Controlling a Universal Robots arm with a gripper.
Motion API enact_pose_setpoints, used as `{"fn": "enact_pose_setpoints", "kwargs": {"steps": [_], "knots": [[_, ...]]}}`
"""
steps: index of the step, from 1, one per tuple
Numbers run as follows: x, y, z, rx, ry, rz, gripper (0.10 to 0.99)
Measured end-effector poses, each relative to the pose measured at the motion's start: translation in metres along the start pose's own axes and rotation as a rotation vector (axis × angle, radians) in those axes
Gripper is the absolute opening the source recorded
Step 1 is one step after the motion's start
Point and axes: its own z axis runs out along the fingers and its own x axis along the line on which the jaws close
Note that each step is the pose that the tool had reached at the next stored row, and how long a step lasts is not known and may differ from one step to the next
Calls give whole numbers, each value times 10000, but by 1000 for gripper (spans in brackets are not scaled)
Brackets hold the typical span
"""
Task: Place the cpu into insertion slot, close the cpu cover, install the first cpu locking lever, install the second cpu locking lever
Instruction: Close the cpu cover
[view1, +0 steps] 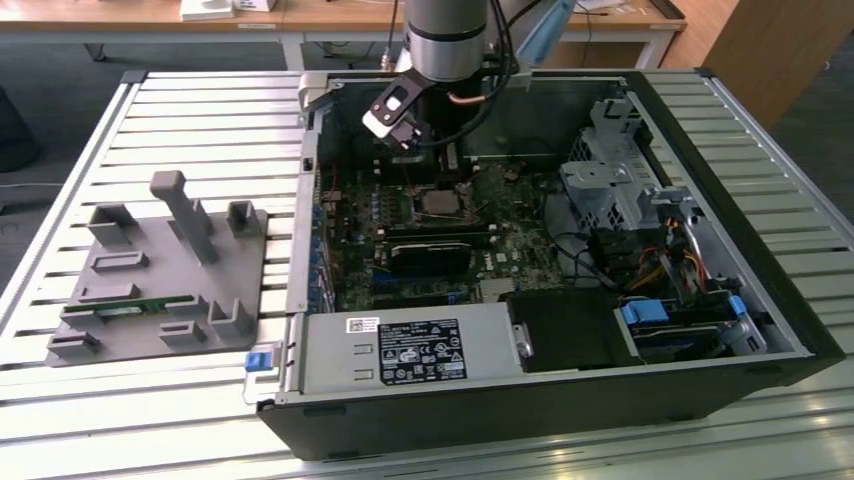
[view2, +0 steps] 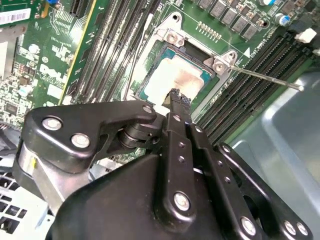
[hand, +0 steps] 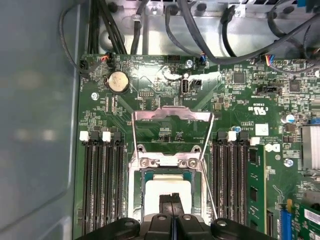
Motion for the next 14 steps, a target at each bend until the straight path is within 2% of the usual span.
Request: {"fn": "enact_pose_setpoints", "kwargs": {"steps": [5,11,14], "knots": [[-1,10,-124,10,-2,0,106],[-3,28,-365,11,5,0,106],[-19,32,-405,10,55,3,106]]}}
